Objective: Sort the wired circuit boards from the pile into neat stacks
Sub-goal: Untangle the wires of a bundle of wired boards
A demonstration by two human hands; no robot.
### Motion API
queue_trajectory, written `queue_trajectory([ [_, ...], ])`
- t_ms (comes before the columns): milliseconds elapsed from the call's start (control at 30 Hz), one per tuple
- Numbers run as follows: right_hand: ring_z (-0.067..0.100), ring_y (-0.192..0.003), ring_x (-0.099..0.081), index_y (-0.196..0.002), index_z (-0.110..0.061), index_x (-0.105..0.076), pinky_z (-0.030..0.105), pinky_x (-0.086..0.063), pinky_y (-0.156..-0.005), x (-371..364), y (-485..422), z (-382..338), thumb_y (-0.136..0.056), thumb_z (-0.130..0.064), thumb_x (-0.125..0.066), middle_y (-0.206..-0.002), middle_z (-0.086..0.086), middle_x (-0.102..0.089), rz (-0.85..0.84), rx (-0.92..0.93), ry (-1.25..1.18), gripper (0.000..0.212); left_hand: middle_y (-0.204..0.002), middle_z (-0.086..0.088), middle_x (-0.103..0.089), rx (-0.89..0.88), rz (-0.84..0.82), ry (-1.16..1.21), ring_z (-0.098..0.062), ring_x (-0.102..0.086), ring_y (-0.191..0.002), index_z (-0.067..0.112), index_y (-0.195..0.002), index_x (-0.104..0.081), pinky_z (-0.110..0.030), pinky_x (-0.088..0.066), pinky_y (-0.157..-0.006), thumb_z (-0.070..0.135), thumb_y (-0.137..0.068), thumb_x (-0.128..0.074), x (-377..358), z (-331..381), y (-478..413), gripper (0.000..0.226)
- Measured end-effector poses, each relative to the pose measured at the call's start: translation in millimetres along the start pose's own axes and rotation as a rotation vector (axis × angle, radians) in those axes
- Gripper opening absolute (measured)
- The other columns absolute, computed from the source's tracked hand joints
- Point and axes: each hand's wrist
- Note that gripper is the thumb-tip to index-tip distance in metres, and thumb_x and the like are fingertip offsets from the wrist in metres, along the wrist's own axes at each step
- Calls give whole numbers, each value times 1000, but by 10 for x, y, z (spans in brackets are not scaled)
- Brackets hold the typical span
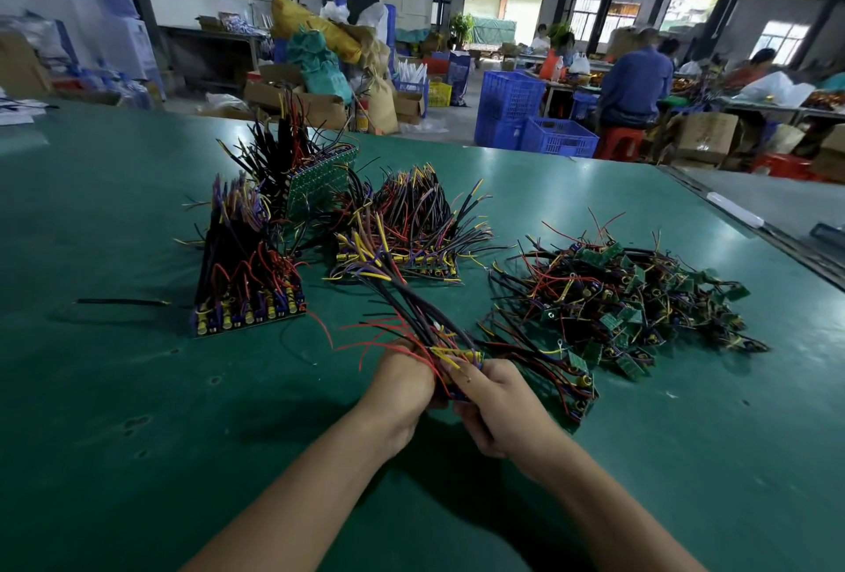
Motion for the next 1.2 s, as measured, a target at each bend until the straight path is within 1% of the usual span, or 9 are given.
queue_trajectory([
  [133, 14, -25, -17, -69, 3, -46, 14, -18, -37, -30, -7, 37, -101, -34, -46, -30, 4, -29, -64, 42, -86, 50, -69, -9, -58, -3, -27, 12, -21, -48, -67, 15, -66, -59, -28, -33, -55, -5, -89, -41, 2, 5, -10, 35],
  [300, 10, -26, -17, -65, -7, -42, 13, -18, -37, -71, -32, 112, -99, -36, -47, -31, 3, -28, -57, 58, -169, 45, -51, 5, -60, -2, -44, 87, -6, -52, -43, 15, -59, -59, -14, -34, -40, -10, -87, -41, 10, 34, -2, 41],
  [500, 11, -25, -19, -59, -15, -51, 14, -19, -35, -95, -28, 123, -96, -42, -47, -31, 3, -29, -76, 74, -215, 46, -51, 3, -60, 23, -70, 99, -7, -54, -41, 16, -51, -61, -14, -35, -39, -10, -87, -41, 42, 31, -17, 49],
  [633, 12, -25, -21, -47, -19, -50, 14, -22, -36, -115, -16, 95, -103, -38, -38, -30, 4, -31, -77, 82, -233, 61, -50, 2, -61, 65, -64, 118, -9, -53, -41, 14, -54, -61, -14, -37, -39, -5, -89, -43, 27, 32, -28, 43],
  [733, 12, -26, -22, -45, -18, -52, 16, -25, -37, -180, -28, 59, -99, -50, -41, -32, 3, -33, -56, 123, -285, 64, -43, 3, -56, 109, -44, 161, -8, -49, -32, 13, -54, -56, -12, -36, -35, 0, -93, -39, 18, 54, -47, 45],
  [900, 14, -29, -25, -57, -18, -56, 18, -23, -38, -163, -51, 51, -91, -56, -54, -39, 3, -37, -24, 93, -308, 51, -50, 2, -61, 70, 123, 146, -12, -55, -40, 14, -63, -58, -17, -42, -40, 3, -97, -42, 65, 22, -135, 39],
  [1033, 16, -34, -27, -61, -13, -55, 19, -25, -38, -101, -66, 43, -83, -56, -62, -47, 5, -38, 122, 31, -336, 49, -40, 8, -55, 92, 295, 72, -1, -48, -30, 16, -66, -55, -11, -35, -32, 1, -98, -37, 196, -20, -289, 40],
  [1133, 18, -36, -32, -77, -5, -64, 23, -28, -39, -5, -84, 39, -93, -46, -57, -49, 5, -43, 213, 29, -360, 44, -61, -5, -63, 49, 396, 6, -2, -54, -33, 14, -72, -56, -15, -41, -33, -5, -94, -37, 362, -17, -326, 35],
  [1200, 18, -37, -36, -93, 0, -65, 25, -31, -41, 56, -85, 33, -97, -39, -55, -54, 6, -51, 246, 39, -363, 41, -70, -14, -64, -22, 421, -106, -14, -63, -46, 13, -75, -56, -24, -49, -40, -10, -90, -39, 459, -9, -345, 32],
])
Point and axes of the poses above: each hand's wrist, its own y-axis away from the middle knuckle, its own x-axis out of the back of the hand, z = x × y
